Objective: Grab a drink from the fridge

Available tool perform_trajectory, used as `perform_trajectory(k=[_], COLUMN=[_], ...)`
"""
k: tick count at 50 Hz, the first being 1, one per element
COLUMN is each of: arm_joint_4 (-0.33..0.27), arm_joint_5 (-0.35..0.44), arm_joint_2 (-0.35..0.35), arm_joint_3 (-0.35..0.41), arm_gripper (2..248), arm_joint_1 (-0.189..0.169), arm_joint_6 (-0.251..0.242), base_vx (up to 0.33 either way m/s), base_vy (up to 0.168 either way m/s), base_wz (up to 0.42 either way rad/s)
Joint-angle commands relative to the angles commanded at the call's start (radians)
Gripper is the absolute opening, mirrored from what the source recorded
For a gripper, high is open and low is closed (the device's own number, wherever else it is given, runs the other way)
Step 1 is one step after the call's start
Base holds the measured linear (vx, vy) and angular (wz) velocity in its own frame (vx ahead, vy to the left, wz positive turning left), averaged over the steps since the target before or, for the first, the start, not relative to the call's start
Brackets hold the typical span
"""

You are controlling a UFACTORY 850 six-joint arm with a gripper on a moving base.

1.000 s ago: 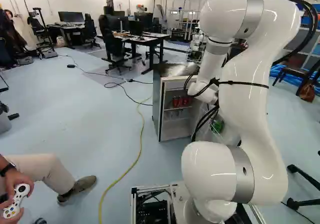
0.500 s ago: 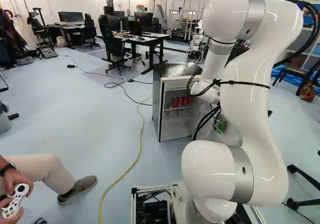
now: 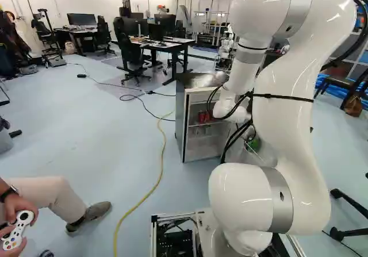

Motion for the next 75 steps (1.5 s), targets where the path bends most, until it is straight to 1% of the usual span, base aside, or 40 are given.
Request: perform_trajectory(k=[33, 45, 54, 75], arm_joint_4=[-0.350, -0.473, -0.568, -0.788], arm_joint_5=[0.000, 0.000, 0.000, 0.000], arm_joint_2=[0.150, 0.188, 0.197, 0.198], arm_joint_3=[0.238, 0.292, 0.304, 0.306], arm_gripper=[247, 247, 247, 247], arm_joint_1=[0.125, 0.164, 0.176, 0.178], arm_joint_6=[0.000, 0.000, 0.000, 0.000], base_vx=[0.000, 0.000, 0.000, 0.000], base_vy=[0.000, 0.000, 0.000, 0.000], base_wz=[0.000, 0.000, 0.000, 0.000])
